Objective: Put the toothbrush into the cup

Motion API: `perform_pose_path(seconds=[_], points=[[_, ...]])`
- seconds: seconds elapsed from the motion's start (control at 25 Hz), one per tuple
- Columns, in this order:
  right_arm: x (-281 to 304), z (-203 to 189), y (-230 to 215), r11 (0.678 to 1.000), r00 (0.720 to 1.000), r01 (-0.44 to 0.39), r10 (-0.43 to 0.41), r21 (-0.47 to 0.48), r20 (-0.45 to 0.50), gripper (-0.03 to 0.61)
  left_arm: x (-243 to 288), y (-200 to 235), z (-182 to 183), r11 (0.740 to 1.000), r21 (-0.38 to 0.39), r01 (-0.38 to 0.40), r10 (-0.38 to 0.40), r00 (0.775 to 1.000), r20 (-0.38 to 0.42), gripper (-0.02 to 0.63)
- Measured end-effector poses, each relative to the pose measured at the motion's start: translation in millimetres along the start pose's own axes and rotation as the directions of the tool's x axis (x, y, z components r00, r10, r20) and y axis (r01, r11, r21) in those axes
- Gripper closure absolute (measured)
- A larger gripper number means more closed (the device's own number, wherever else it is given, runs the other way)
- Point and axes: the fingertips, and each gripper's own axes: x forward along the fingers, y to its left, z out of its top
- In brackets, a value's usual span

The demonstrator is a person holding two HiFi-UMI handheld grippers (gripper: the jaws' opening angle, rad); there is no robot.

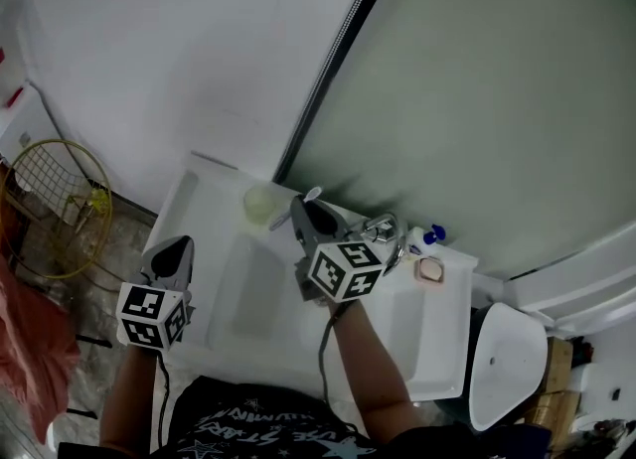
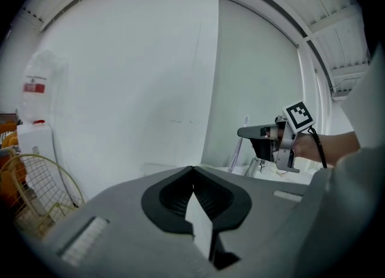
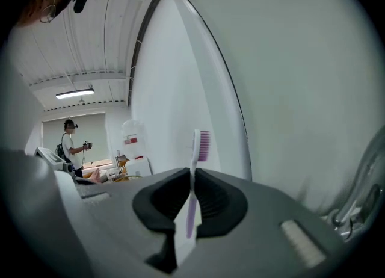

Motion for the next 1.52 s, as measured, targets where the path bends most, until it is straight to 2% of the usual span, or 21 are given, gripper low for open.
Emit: perform_pose_path(seconds=[0.4, 0.56, 0.72, 1.16, 1.52], points=[[54.6, -9.0, -17.1, 0.997, 0.997, 0.076, -0.077, 0.024, 0.016, 0.552, 47.9, 19.3, 5.3, 0.997, 0.006, 0.073, -0.073, 0.997, -0.007, 0.606], [78.9, -28.3, -22.0, 0.995, 0.995, 0.1, -0.1, -0.003, -0.013, 0.552, 60.4, 26.9, -2.8, 0.996, -0.015, 0.083, -0.084, 0.996, -0.024, 0.606], [94.0, -47.3, -28.7, 0.993, 0.992, 0.114, -0.113, 0.016, -0.05, 0.552, 72.4, 33.6, -10.6, 0.995, -0.028, 0.097, -0.098, 0.994, -0.042, 0.606], [109.9, -84.2, -35.4, 0.993, 0.984, 0.113, -0.107, 0.036, -0.145, 0.552, 94.5, 37.8, -35.8, 0.99, -0.076, 0.116, -0.122, 0.988, -0.089, 0.606], [112.0, -92.0, -41.7, 0.988, 0.982, 0.134, -0.122, 0.075, -0.145, 0.549, 96.1, 36.3, -46.1, 0.989, -0.082, 0.125, -0.134, 0.985, -0.113, 0.606]])
